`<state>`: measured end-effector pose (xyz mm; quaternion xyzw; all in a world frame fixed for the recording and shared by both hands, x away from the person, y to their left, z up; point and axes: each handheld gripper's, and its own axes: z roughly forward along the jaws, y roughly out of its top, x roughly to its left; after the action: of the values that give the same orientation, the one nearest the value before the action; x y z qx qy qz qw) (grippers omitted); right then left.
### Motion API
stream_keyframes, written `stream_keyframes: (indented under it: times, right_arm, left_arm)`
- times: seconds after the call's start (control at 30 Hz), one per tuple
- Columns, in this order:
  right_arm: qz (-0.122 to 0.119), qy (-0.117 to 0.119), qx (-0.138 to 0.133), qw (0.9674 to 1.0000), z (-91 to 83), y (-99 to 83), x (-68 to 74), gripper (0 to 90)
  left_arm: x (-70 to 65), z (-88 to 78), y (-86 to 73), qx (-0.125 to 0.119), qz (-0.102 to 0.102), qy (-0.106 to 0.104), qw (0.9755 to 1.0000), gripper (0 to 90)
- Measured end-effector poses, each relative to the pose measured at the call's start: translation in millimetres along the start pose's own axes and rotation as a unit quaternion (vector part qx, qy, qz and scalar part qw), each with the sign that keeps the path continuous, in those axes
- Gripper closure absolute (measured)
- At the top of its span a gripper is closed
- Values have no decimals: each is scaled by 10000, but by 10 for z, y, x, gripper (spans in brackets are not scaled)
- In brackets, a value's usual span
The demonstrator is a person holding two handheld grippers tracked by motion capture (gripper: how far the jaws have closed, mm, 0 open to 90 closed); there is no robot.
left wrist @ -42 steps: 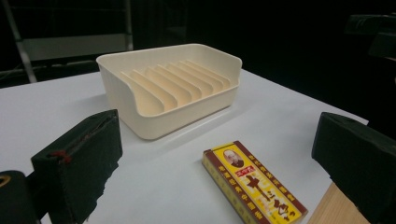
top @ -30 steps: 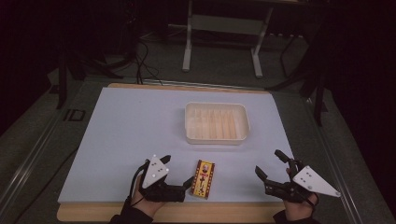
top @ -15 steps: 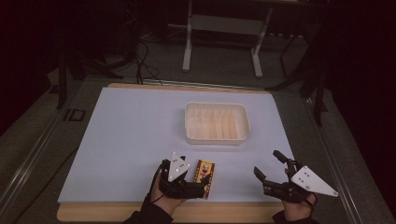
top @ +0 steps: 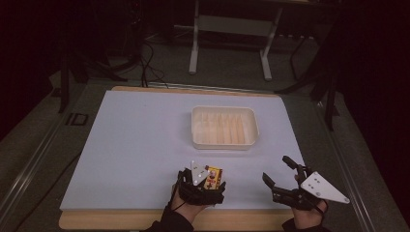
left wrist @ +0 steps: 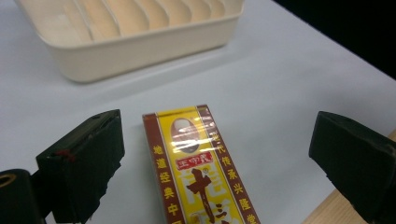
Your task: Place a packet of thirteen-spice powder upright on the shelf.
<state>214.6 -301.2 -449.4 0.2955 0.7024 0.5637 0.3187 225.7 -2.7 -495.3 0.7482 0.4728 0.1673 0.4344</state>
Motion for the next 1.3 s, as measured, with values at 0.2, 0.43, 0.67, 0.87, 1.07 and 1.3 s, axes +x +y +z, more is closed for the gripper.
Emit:
stream_keyframes:
  times: [0.2, 0.43, 0.67, 0.87, 1.07, 1.3]
  right_arm:
    - [28, -14, 33, 10000, 5, -5, -3, 147]
    - [29, -5, 51, 10000, 5, -7, -7, 147]
    - [44, -6, 66, 10000, 9, -10, -9, 148]
    - [32, -19, 86, 10000, 10, -10, -6, 149]
    - [44, -14, 112, 9999, 15, -14, -7, 149]
    - [30, -3, 147, 9999, 21, -18, -3, 150]
  left_arm:
    - [-76, 171, -78, 177, 71, 377, 9991, 43]
    - [-133, 336, -158, 587, 238, 621, 9961, 59]
    - [-128, 403, -164, 891, 207, 700, 9933, 80]
    - [-150, 451, -232, 1123, 304, 744, 9904, 158]
    - [-147, 464, -241, 1260, 395, 736, 9885, 200]
    - [-129, 447, -198, 1352, 508, 546, 9880, 322]
